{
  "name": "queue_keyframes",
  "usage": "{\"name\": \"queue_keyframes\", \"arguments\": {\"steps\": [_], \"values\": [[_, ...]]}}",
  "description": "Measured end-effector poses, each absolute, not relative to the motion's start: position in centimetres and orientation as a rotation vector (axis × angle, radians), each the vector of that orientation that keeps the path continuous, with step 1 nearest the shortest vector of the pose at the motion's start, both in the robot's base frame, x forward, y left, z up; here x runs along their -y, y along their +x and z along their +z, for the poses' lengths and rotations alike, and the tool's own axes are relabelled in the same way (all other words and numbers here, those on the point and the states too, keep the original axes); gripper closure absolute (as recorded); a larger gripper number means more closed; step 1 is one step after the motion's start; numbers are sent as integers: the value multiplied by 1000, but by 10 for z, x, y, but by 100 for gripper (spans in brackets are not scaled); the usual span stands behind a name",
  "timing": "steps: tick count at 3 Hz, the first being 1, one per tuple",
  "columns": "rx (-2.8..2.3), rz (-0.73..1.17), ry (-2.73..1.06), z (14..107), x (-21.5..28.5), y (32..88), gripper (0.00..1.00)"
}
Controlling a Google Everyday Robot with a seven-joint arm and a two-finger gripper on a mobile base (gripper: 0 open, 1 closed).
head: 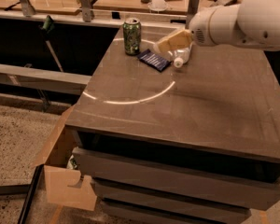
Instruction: Move rxbar blueberry near green can
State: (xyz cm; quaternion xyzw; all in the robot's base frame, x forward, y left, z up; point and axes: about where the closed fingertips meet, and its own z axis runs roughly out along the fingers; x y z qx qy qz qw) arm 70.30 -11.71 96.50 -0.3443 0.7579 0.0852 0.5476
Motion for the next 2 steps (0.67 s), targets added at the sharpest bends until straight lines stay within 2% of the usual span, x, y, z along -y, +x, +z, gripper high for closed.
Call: {"name": "queue_keyframes", "arguments": {"steps": [2], "values": [[-1902,-19,-669,957,204,695,0]]}}
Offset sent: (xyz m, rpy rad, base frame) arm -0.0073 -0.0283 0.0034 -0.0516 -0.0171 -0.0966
